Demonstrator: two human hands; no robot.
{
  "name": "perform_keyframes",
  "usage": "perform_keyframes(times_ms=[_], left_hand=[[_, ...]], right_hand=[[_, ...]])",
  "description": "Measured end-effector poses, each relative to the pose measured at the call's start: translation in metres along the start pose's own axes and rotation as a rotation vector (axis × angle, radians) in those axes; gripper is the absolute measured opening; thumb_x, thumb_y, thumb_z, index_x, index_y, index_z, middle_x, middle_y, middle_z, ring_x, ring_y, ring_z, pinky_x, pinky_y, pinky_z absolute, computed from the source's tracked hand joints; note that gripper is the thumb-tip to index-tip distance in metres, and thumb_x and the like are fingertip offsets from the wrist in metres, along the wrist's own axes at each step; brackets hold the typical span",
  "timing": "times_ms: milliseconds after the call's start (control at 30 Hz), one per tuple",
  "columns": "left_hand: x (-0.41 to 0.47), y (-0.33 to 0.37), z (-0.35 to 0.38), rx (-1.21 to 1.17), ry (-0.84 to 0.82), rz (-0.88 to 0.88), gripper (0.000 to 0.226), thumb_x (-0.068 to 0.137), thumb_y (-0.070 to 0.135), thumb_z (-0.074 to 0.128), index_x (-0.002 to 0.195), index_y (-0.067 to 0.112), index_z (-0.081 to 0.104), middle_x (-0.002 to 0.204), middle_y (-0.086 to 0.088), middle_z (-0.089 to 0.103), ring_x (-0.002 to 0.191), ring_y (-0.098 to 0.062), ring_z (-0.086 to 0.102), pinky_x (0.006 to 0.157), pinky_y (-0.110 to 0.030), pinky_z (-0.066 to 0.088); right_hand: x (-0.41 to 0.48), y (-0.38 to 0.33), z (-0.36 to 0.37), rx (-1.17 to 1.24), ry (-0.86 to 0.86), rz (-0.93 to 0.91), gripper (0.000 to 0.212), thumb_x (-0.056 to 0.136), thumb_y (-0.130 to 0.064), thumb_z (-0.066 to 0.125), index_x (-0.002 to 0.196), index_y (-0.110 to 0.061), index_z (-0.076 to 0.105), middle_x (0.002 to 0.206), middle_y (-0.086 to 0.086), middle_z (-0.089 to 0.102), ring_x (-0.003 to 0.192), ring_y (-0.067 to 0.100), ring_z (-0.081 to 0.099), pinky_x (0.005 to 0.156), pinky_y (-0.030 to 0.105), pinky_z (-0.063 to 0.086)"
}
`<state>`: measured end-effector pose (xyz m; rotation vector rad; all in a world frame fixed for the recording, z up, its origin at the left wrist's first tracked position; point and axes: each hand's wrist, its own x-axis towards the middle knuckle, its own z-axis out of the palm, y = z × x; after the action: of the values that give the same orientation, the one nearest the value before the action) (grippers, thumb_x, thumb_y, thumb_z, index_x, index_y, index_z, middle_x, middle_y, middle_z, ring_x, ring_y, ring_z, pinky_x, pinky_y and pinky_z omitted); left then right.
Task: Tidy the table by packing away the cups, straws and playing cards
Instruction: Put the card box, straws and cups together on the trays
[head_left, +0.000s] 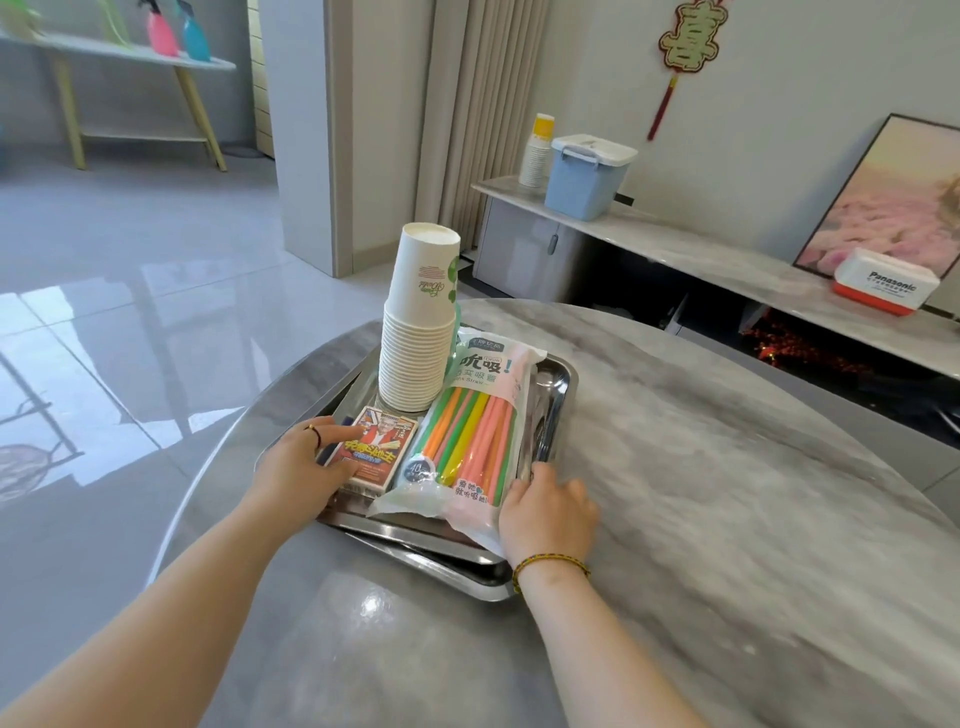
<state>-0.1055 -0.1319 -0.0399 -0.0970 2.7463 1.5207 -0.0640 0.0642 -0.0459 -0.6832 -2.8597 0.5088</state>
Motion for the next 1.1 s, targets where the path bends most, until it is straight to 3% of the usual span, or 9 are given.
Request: perform_keyframes(times_ms=[167,300,400,600,700,800,933,1033,1100], left_hand=[[0.003,-0.006,0.002,0.073,0.007,0.020,0.029,0.085,0.005,0.056,0.111,0.016,0.063,0.137,-0.007,0.045,0.118,-0.028,0.048,0.097,-0.046,0.042],[0.006,-0.009,0.006,0.153,0.017,0.048,0.030,0.089,0.009,0.050,0.115,0.019,0.061,0.140,-0.002,0.042,0.120,-0.023,0.046,0.092,-0.023,0.034],[0.004,-0.011,0.006,0.270,0.012,0.110,0.031,0.091,0.014,0.046,0.119,0.023,0.058,0.142,0.002,0.040,0.123,-0.020,0.042,0.096,-0.022,0.028],[0.004,-0.016,0.008,0.471,-0.026,0.175,0.037,0.096,0.024,0.031,0.130,0.030,0.044,0.147,0.003,0.031,0.132,-0.023,0.031,0.107,-0.034,0.023],[0.006,-0.018,0.008,0.480,-0.032,0.184,0.038,0.096,0.022,0.029,0.131,0.032,0.043,0.147,0.004,0.031,0.133,-0.022,0.030,0.108,-0.033,0.023],[0.008,-0.020,0.007,0.458,-0.021,0.202,0.041,0.094,0.014,0.030,0.128,0.031,0.047,0.146,0.005,0.034,0.131,-0.021,0.033,0.106,-0.030,0.026],[0.009,-0.017,0.005,0.344,0.037,0.198,0.045,0.090,0.002,0.031,0.125,0.022,0.052,0.141,0.003,0.041,0.127,-0.021,0.038,0.102,-0.028,0.028],[0.007,-0.015,0.003,0.244,0.084,0.156,0.037,0.092,0.005,0.036,0.125,0.013,0.051,0.138,-0.004,0.043,0.125,-0.025,0.038,0.102,-0.030,0.027],[0.007,-0.019,0.000,0.311,0.128,0.116,0.034,0.092,0.013,0.042,0.125,0.010,0.051,0.136,-0.007,0.045,0.125,-0.028,0.037,0.107,-0.034,0.021]], right_hand=[[-0.004,0.001,0.004,-0.047,0.024,-0.047,0.027,0.090,-0.020,0.037,0.112,-0.017,0.051,0.103,0.007,0.066,0.106,0.024,0.042,0.081,0.034,0.022],[-0.008,0.001,0.006,-0.074,0.045,-0.089,0.022,0.089,-0.021,0.036,0.103,-0.019,0.052,0.098,0.003,0.066,0.098,0.022,0.040,0.070,0.032,0.013],[-0.011,-0.001,0.008,-0.115,0.047,-0.112,0.019,0.088,-0.021,0.036,0.099,-0.018,0.051,0.095,0.002,0.065,0.096,0.023,0.040,0.070,0.033,0.013],[-0.020,-0.004,0.008,-0.130,-0.019,-0.093,0.025,0.087,-0.021,0.036,0.107,-0.016,0.048,0.107,0.004,0.064,0.107,0.027,0.041,0.092,0.040,0.027],[-0.024,-0.006,0.009,-0.173,-0.079,-0.059,0.040,0.088,-0.022,0.035,0.127,-0.014,0.038,0.123,0.004,0.058,0.125,0.031,0.034,0.110,0.053,0.010],[-0.031,-0.007,0.011,-0.190,-0.105,-0.057,0.049,0.089,-0.021,0.032,0.137,-0.014,0.025,0.137,0.005,0.046,0.131,0.032,0.026,0.110,0.058,-0.002],[-0.036,-0.005,0.012,-0.144,-0.171,-0.066,0.053,0.090,-0.023,0.034,0.140,-0.017,0.019,0.154,0.005,0.002,0.139,0.032,0.005,0.111,0.056,-0.003],[-0.035,-0.003,0.008,0.058,-0.232,0.001,0.048,0.091,-0.015,0.032,0.138,-0.022,0.025,0.155,-0.004,0.000,0.141,0.025,0.004,0.114,0.049,0.004],[-0.036,-0.002,0.007,0.136,-0.243,0.018,0.049,0.091,-0.012,0.032,0.138,-0.023,0.025,0.155,-0.006,0.002,0.141,0.022,0.006,0.116,0.045,0.008]])
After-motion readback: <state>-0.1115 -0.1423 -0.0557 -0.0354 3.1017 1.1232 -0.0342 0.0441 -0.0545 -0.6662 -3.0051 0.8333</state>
